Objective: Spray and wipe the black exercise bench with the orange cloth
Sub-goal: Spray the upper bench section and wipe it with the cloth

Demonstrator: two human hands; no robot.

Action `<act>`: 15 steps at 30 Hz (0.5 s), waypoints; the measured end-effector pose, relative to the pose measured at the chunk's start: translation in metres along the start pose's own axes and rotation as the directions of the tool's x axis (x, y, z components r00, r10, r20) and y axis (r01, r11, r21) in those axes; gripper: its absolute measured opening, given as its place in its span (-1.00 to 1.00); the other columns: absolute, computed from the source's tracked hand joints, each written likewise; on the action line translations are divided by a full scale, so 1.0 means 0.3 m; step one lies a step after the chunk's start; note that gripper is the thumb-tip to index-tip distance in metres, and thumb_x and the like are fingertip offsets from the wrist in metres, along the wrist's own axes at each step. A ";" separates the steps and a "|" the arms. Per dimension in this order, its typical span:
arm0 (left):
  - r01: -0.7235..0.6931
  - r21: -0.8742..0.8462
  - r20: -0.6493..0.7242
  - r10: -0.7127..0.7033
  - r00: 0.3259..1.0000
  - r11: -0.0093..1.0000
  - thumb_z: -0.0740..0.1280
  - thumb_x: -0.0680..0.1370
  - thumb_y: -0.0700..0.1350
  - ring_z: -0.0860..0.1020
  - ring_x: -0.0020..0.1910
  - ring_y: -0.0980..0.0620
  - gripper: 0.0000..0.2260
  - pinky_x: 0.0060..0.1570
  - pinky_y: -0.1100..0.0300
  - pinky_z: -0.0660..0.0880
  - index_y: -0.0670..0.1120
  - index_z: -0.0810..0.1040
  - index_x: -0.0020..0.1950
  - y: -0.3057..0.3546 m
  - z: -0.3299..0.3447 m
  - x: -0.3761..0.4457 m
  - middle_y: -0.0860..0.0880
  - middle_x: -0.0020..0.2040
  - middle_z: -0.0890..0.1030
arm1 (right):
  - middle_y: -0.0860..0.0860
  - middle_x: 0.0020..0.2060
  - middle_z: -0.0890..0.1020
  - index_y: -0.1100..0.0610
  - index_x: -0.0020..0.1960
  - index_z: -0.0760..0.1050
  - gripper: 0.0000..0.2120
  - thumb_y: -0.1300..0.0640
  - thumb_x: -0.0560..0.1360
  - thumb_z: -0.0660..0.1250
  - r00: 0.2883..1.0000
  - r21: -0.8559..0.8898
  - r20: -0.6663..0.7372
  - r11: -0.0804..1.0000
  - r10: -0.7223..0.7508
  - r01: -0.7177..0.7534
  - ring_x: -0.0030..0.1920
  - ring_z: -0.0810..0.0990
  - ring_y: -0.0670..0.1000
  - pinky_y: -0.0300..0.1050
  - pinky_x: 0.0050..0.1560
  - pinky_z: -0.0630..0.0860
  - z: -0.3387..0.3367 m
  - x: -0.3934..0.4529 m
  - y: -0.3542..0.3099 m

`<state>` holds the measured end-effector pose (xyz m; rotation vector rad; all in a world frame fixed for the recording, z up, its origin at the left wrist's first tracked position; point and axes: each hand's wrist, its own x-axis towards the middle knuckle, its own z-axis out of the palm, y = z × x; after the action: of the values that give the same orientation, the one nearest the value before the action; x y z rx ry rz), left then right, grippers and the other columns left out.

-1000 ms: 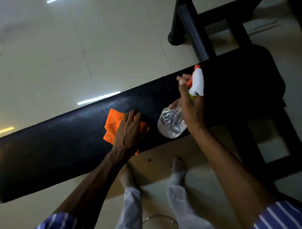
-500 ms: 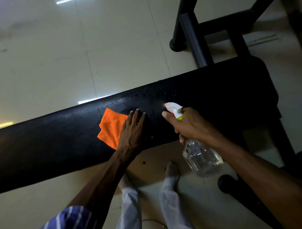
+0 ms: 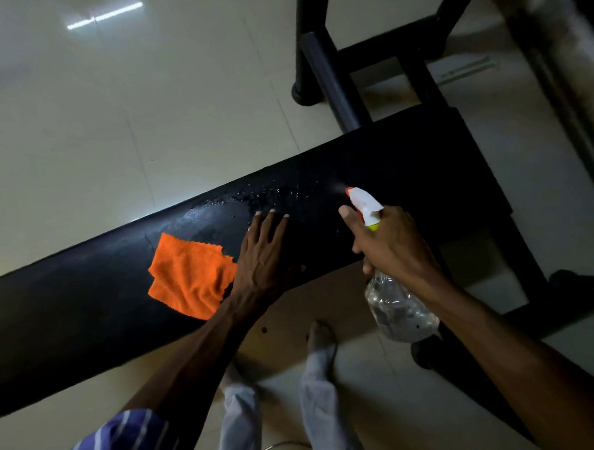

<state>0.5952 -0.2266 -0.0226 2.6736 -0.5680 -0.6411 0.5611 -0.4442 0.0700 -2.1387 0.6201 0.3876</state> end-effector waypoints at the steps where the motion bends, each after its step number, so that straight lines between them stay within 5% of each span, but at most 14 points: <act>1: -0.024 0.002 0.006 0.024 1.000 1.000 0.47 0.51 0.19 -0.06 0.69 -0.22 -0.11 0.64 -0.13 0.06 -0.07 0.09 0.69 0.026 0.008 0.019 -0.14 0.69 0.10 | 0.06 -0.37 0.69 0.09 0.40 0.55 -0.46 -0.29 0.65 0.25 0.999 -0.002 -0.046 1.000 0.008 -0.008 -0.61 0.60 -0.04 -0.09 -0.43 0.64 -0.022 -0.003 0.019; 5: -0.102 0.026 0.050 0.101 0.994 0.994 0.45 0.51 0.23 -0.07 0.69 -0.19 -0.09 0.65 -0.17 0.04 -0.01 0.05 0.70 0.133 0.035 0.094 -0.10 0.70 0.06 | 0.00 -0.30 0.74 0.09 0.19 0.61 -0.53 -0.31 0.61 0.30 0.985 0.130 -0.153 0.989 0.084 -0.064 -0.61 0.60 -0.01 -0.13 -0.45 0.55 -0.114 -0.014 0.110; 8: -0.144 0.042 0.069 0.141 0.988 0.989 0.43 0.52 0.25 -0.06 0.69 -0.18 -0.11 0.63 -0.20 0.11 0.01 0.04 0.70 0.206 0.057 0.134 -0.08 0.70 0.04 | 0.01 -0.51 0.63 0.18 -0.07 0.61 -0.47 -0.31 0.63 0.28 0.959 0.173 -0.228 0.976 0.169 -0.131 -0.62 0.58 0.00 -0.16 -0.47 0.50 -0.195 -0.030 0.175; 11: -0.172 0.076 0.106 0.164 0.981 0.982 0.38 0.55 0.26 -0.07 0.69 -0.18 -0.15 0.63 -0.20 0.11 0.03 0.03 0.69 0.261 0.084 0.157 -0.07 0.71 0.01 | 0.00 -0.31 0.73 0.19 0.25 0.61 -0.43 -0.31 0.63 0.27 0.941 0.229 -0.270 0.963 0.203 -0.142 -0.59 0.59 -0.01 -0.20 -0.49 0.52 -0.275 -0.057 0.242; 15: -0.183 0.111 0.130 0.168 0.977 0.977 0.39 0.54 0.26 -0.09 0.69 -0.22 -0.13 0.64 -0.18 0.05 0.01 0.03 0.69 0.299 0.111 0.161 -0.11 0.71 -0.02 | 0.07 -0.38 0.68 0.19 0.27 0.62 -0.45 -0.28 0.66 0.25 0.890 0.296 -0.332 0.930 0.312 -0.216 -0.59 0.56 -0.01 -0.20 -0.49 0.50 -0.353 -0.102 0.338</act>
<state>0.5917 -0.3334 -0.0318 2.6689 -0.8932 -0.7405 0.4849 -0.5727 0.0805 -1.8945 1.1304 0.0338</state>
